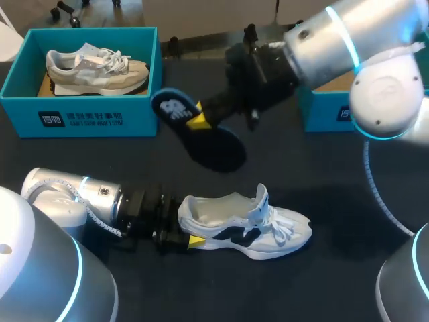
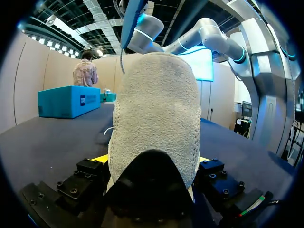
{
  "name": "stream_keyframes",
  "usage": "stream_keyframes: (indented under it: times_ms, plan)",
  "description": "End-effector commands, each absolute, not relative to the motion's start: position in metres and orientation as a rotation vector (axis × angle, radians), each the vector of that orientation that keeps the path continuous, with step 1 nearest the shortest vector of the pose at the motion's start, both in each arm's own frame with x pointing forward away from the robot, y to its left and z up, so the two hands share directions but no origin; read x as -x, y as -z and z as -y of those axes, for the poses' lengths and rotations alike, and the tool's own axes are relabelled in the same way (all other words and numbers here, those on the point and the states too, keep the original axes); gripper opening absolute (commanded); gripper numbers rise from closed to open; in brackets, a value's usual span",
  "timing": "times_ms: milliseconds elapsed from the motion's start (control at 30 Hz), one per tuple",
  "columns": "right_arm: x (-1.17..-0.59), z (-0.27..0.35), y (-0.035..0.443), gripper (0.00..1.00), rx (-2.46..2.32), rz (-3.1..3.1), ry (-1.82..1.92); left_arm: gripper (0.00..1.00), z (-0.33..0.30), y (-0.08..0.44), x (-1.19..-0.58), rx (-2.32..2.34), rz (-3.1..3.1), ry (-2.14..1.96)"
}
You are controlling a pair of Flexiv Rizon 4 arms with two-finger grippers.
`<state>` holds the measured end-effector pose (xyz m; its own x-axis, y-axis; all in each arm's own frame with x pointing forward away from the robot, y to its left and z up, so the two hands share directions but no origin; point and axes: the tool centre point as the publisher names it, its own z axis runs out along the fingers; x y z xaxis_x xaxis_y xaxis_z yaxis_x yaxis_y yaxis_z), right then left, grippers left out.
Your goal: Take the shoe out of the shoebox, open the shoe tongue, remove and reinsert the insole, then place the shoe into the shoebox
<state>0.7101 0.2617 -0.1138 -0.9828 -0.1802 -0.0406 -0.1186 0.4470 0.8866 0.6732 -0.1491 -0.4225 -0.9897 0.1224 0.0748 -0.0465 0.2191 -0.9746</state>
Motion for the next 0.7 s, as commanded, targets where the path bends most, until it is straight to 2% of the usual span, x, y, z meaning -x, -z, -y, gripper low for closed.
stream_keyframes:
  times_ms: [33,167,700]
  plan:
    - [-0.709,-0.227,0.091,0.00,-0.241,2.565,1.661,0.00,0.148,0.422,-0.673,0.073,2.345,-1.879]
    - [-0.707,-0.209,0.074,0.00,-0.172,2.494,1.768,0.00,0.148,0.422,-0.673,0.073,2.345,-1.879]
    - [-0.707,-0.209,0.074,0.00,-0.172,2.494,1.768,0.00,0.148,0.422,-0.673,0.073,2.345,-1.879]
